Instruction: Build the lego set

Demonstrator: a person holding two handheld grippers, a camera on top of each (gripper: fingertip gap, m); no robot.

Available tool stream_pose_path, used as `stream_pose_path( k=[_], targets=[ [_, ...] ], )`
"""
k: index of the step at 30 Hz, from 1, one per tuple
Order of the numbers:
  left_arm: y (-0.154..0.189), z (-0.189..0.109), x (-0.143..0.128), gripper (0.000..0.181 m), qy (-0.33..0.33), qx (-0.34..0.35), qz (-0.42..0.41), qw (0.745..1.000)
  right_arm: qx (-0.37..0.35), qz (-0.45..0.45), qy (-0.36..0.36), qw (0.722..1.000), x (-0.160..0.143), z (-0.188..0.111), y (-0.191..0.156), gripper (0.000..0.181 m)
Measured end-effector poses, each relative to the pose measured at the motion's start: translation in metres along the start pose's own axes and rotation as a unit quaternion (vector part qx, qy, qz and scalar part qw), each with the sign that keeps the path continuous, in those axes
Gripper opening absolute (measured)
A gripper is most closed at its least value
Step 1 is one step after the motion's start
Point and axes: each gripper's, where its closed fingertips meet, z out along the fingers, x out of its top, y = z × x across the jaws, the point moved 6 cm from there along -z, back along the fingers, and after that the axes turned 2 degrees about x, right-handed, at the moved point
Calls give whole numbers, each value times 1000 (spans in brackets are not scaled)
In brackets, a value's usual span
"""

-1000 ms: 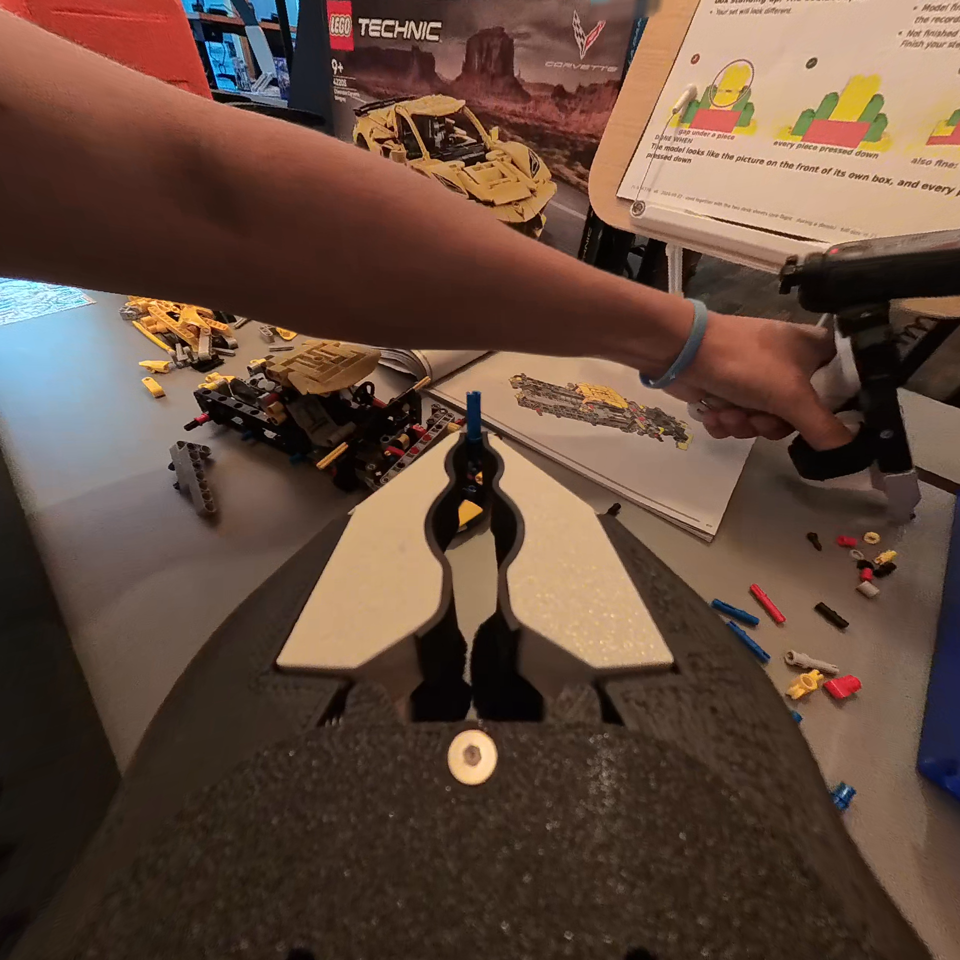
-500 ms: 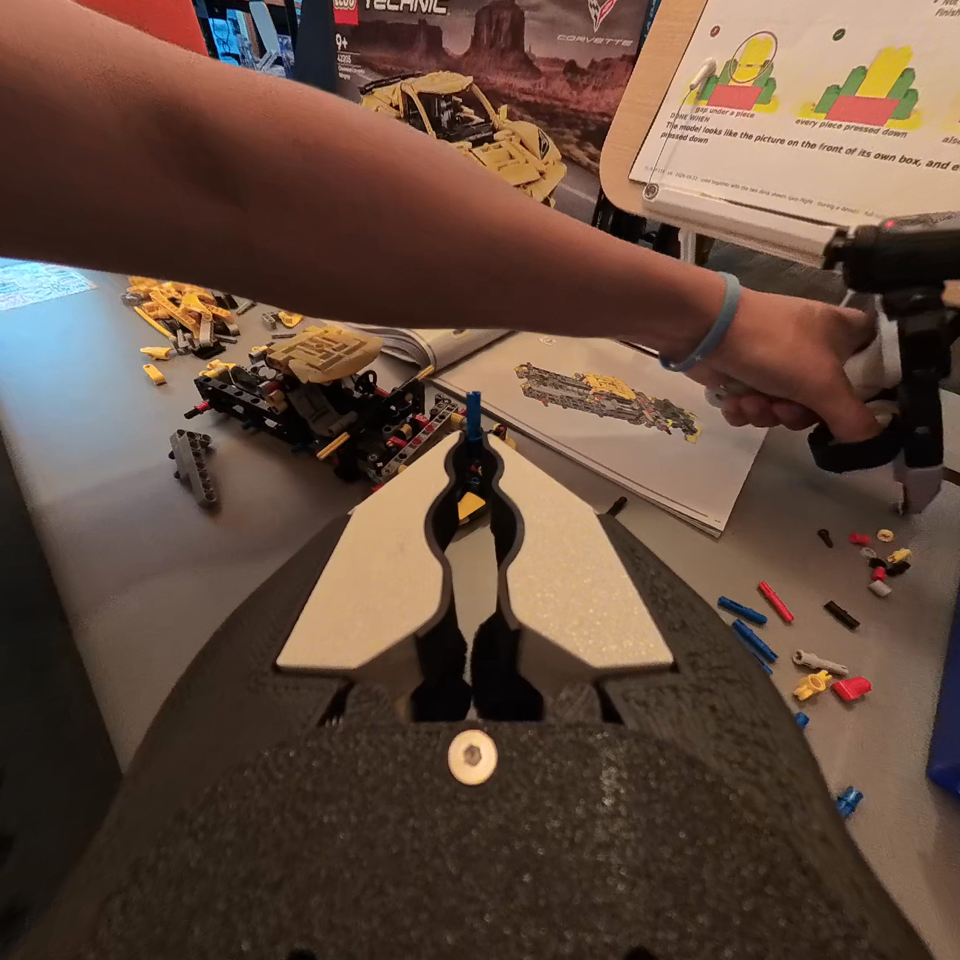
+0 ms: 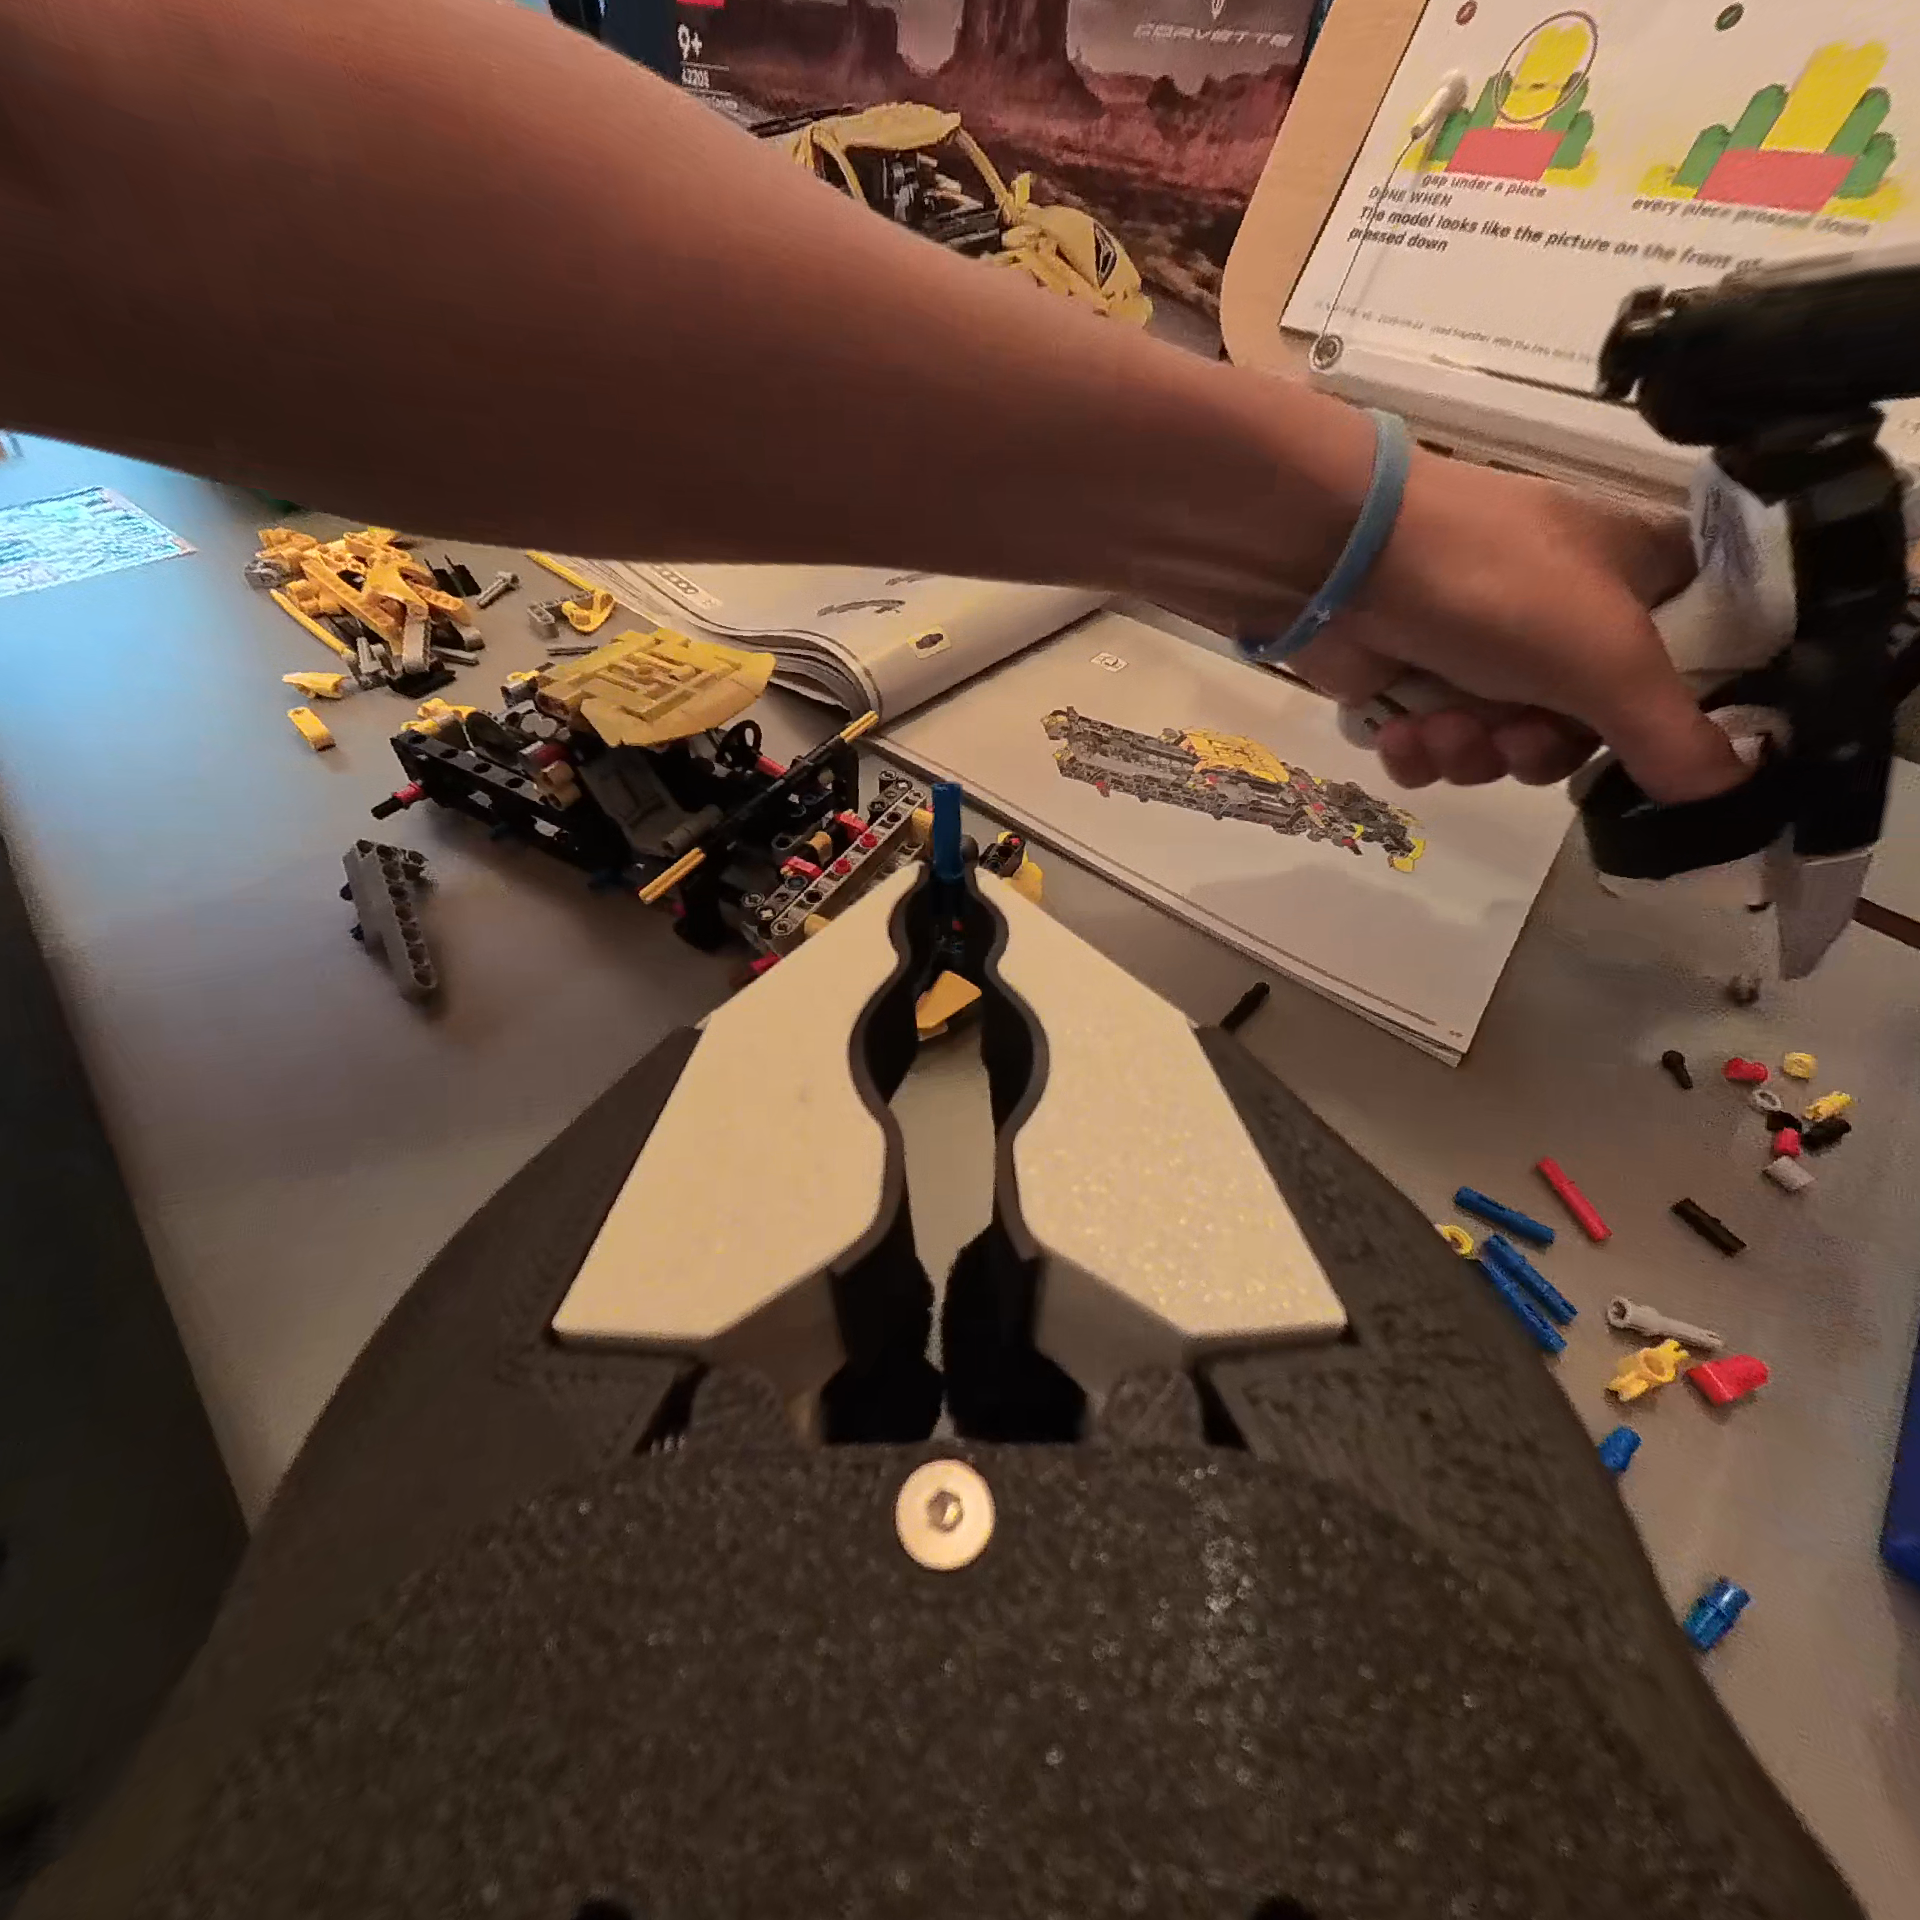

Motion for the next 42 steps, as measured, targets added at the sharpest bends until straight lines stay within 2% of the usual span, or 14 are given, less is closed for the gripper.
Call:
stream_pose_path(
  k=[2,4,8,15,20,26,29,32,33,35,37,39,42],
  targets=[
    [1,0,-4,31,-4,-9,62,998,3,4,0,1000,0,0,1,2],
    [-1,-3,-9,31,-5,-23,88,996,7,8,2,1000,1,0,1,2],
    [-5,-4,-9,30,3,-57,92,994,13,0,-7,1000,0,4,-1,3],
    [-13,17,-5,30,-7,-74,101,992,20,9,-6,1000,0,3,-1,2],
    [-14,24,-6,7,-14,-73,118,990,24,4,-12,1000,-1,4,-3,2],
    [0,18,-8,7,-1,-94,124,988,23,0,-12,1000,-1,3,-3,2],
    [25,-18,-16,7,20,-135,85,987,5,16,-2,1000,0,-2,7,3],
    [56,-86,-45,7,37,-145,35,988,-32,54,40,997,7,-16,25,2],
    [64,-114,-60,7,39,-128,17,991,-47,66,59,995,9,-22,31,3],
    [84,-170,-101,7,50,-79,19,995,-69,88,78,991,11,-30,40,3],
    [110,-211,-150,8,45,-19,63,997,-63,87,74,991,11,-27,39,3],
    [136,-234,-192,7,42,50,127,990,-64,56,56,995,11,-20,31,3],
    [156,-250,-233,7,27,221,243,944,-63,11,32,997,10,-11,21,3]
  ],
)
